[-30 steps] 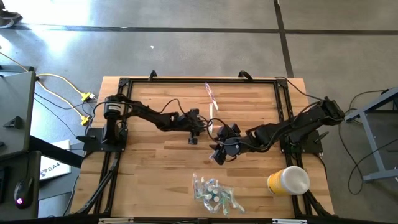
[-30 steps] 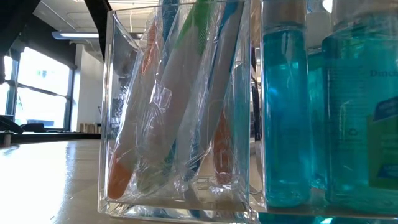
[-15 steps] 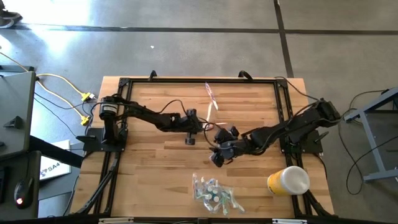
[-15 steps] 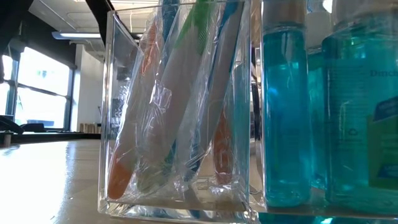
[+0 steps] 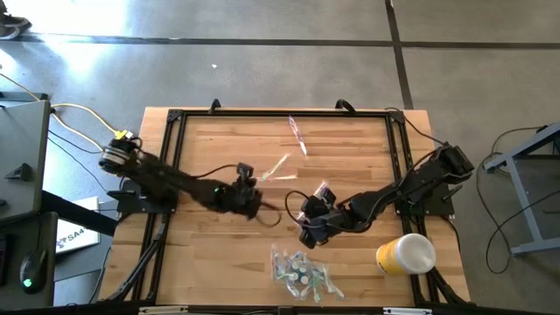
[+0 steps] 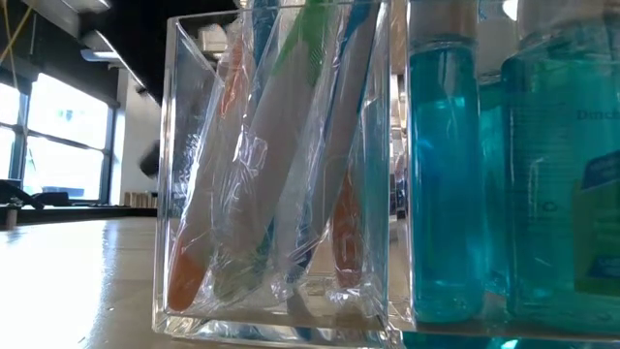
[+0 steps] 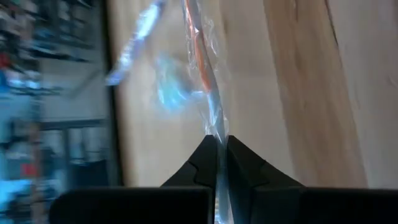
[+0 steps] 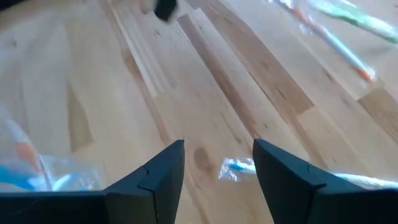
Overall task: Pick & Place toothbrushing station
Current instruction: Put the orange toothbrush into the transparent organizer
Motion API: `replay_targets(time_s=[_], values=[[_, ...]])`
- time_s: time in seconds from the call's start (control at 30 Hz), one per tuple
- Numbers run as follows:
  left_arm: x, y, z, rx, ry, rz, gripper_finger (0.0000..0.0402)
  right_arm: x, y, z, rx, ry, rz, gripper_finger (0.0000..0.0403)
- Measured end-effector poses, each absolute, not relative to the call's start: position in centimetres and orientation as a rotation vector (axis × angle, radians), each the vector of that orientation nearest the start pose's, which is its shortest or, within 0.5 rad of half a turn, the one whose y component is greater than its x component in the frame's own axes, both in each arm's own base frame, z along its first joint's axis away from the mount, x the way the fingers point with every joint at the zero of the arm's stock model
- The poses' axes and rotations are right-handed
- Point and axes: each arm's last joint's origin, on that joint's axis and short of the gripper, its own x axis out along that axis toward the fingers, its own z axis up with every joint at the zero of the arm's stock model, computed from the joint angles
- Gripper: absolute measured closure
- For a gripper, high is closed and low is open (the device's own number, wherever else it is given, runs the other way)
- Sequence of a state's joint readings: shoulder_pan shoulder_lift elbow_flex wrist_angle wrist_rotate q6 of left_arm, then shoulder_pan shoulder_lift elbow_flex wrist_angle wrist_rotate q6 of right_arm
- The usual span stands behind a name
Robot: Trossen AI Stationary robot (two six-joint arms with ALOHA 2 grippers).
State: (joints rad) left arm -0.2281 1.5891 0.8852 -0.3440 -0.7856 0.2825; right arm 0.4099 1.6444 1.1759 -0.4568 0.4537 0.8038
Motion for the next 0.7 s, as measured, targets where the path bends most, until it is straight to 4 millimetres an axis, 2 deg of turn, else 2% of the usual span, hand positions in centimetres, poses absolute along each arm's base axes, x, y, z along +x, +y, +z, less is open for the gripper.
replay_targets(time_s=[0.17, 0.27, 0.43, 0.53, 0.7], values=[[26.6, -9.0, 20.5, 1.041, 0.906, 0.334, 0.0396, 31.6, 13.2, 23.6, 0.34, 0.733, -0.36, 0.022], [25.6, -11.5, 21.1, 1.301, 0.863, 0.269, 0.0396, 31.6, 13.2, 23.9, 0.343, 0.718, -0.35, 0.022], [24.8, -14.5, 21.5, 1.707, 0.823, 0.146, 0.0396, 31.5, 12.2, 25.2, 0.337, 0.685, -0.333, 0.022], [25.0, -15.4, 22.3, 1.796, 0.773, 0.177, 0.0396, 31.9, 11.7, 26.5, 0.331, 0.622, -0.269, 0.022], [25.7, -15.7, 23.7, 1.798, 0.744, 0.211, 0.0396, 33.3, 10.7, 27.9, 0.296, 0.527, -0.093, 0.022]])
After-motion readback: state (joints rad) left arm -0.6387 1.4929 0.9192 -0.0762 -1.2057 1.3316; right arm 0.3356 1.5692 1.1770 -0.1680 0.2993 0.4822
